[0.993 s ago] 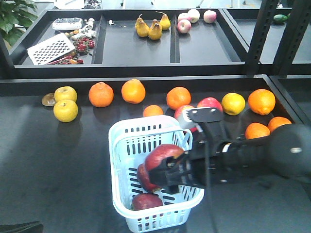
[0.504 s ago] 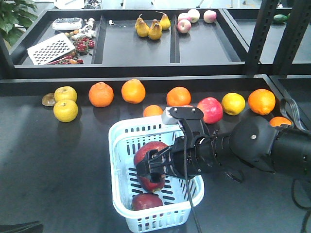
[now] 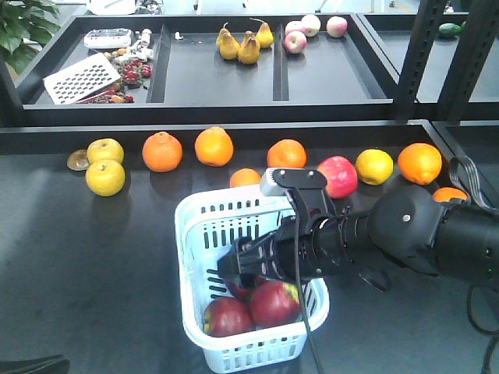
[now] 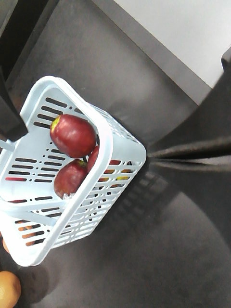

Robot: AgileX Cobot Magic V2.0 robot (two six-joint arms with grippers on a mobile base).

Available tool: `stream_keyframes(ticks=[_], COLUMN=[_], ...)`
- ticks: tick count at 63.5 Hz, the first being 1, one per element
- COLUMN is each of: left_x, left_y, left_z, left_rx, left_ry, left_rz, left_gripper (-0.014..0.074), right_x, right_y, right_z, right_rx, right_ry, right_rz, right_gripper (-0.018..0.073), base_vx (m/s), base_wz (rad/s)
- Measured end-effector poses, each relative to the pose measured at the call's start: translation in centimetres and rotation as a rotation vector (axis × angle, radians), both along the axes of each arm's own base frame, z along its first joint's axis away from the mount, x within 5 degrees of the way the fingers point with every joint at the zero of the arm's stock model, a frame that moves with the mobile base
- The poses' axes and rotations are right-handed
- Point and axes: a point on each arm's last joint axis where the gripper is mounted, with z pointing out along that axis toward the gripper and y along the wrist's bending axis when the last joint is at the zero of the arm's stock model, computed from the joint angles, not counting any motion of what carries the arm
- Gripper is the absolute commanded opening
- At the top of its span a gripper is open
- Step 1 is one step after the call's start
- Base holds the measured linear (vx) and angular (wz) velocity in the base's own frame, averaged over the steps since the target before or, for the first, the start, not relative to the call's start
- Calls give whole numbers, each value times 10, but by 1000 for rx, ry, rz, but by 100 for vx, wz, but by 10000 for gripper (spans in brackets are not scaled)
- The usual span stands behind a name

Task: Pick three apples into basket with both arms

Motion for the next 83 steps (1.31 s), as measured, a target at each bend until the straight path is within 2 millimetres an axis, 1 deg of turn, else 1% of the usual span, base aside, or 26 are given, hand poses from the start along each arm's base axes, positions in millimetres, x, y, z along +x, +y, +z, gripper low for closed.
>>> stream_keyframes(ticks=[5,7,8,11,12,13,22,28,31,35,39,47,50,55,64,67,74,83], left_x=[0,0,0,0,0,0,0,0,0,0,0,0,0,0,0,0,0,0], left_y=[0,0,0,0,0,0,0,0,0,0,0,0,0,0,0,0,0,0], left_z=[0,0,0,0,0,0,0,0,0,0,0,0,0,0,0,0,0,0], left_rx=[0,0,0,0,0,0,0,0,0,0,0,0,0,0,0,0,-1,-1], left_ry=[0,0,0,0,0,0,0,0,0,0,0,0,0,0,-1,-1,-2,-2], left_rz=[0,0,0,0,0,0,0,0,0,0,0,0,0,0,1,1,1,2], left_gripper=[-6,-6,-6,-6,-6,-6,-6,-6,-6,-6,-6,-6,-6,-6,-6,-6,-6,-6], right_x=[-5,-7,-9,-13,-15,-18,-40,-62,-73,-88,-104,-133,-141,-156,-172,-174,-177,-178], right_y=[-1,-1,-2,-5,-6,-7,-20,-35,-43,-55,-68,-94,-102,-117,-133,-135,-139,-140], right_z=[3,6,9,17,20,24,56,80,88,92,90,73,58,41,15,12,17,18], right_rx=[-6,-10,-11,-14,-20,-20,-54,-74,-80,-99,-113,-130,-141,-148,-159,-156,-141,-134], right_ry=[12,6,1,-19,-26,-39,-137,-223,-264,-315,-349,-413,-414,-440,-430,-431,-484,-502], right_rz=[35,51,62,87,100,108,202,250,261,263,251,178,146,92,15,-4,-27,-33], right_gripper=[261,185,139,47,2,-16,-8,-7,-5,-4,-5,-5,-5,-5,-5,-5,-5,-5], base_vx=[0,0,0,0,0,0,0,0,0,0,0,0,0,0,0,0,0,0], base_wz=[0,0,0,0,0,0,0,0,0,0,0,0,0,0,0,0,0,0])
